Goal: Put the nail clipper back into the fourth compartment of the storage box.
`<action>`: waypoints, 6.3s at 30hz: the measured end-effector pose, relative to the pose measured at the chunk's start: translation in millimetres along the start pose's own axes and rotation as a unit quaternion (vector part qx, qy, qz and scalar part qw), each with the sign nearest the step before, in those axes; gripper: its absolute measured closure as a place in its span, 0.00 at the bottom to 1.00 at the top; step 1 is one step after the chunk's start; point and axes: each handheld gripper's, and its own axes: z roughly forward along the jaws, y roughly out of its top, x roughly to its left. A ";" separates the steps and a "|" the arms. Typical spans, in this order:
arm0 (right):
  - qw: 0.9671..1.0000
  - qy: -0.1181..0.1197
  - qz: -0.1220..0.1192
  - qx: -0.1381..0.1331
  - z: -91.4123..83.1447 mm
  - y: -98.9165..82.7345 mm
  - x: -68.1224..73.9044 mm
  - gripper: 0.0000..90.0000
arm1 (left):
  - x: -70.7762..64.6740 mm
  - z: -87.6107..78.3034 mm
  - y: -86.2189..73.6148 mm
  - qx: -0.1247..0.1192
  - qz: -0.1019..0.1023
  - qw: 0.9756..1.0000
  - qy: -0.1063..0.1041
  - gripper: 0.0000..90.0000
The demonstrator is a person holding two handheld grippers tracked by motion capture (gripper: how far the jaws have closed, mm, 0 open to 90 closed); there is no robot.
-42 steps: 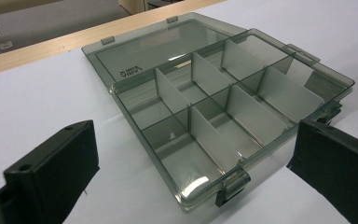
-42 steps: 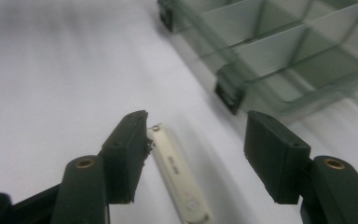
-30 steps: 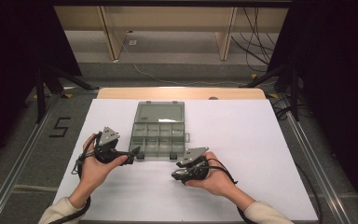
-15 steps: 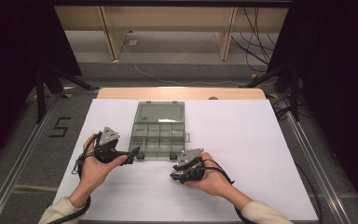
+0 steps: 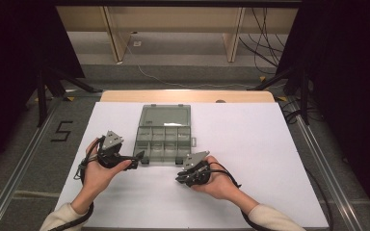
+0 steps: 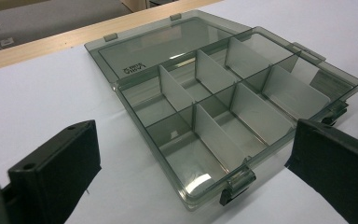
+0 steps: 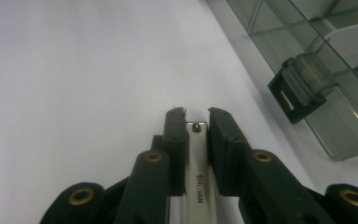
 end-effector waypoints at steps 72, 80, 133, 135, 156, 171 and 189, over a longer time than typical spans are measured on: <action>0.993 -0.057 0.069 -0.080 -44.0 13.6 -11.3 0.88 | 1.3 -1.0 0.3 -0.007 -0.008 1.000 0.005 0.02; 0.991 -0.067 0.074 -0.093 -52.3 18.1 -15.5 0.88 | 1.6 -0.4 -0.1 -0.007 -0.006 1.000 0.003 0.03; 0.974 -0.116 0.102 -0.166 -69.3 62.4 -62.8 0.88 | 1.6 1.0 0.2 -0.007 -0.006 1.000 0.003 0.03; 0.973 -0.118 0.100 -0.168 -67.6 63.2 -65.1 0.88 | 1.6 1.1 0.2 -0.008 -0.005 1.000 0.004 0.03; 0.968 -0.142 0.119 -0.172 -52.0 65.1 -89.3 0.88 | 1.3 1.6 0.2 -0.008 -0.006 1.000 0.004 0.03; 0.966 -0.156 0.124 -0.163 -35.5 65.0 -97.9 0.88 | 1.6 1.7 0.0 -0.008 -0.005 1.000 0.003 0.03; 0.968 -0.162 0.125 -0.142 -17.2 62.4 -103.2 0.88 | 1.5 2.3 -0.7 -0.008 -0.007 1.000 0.003 0.03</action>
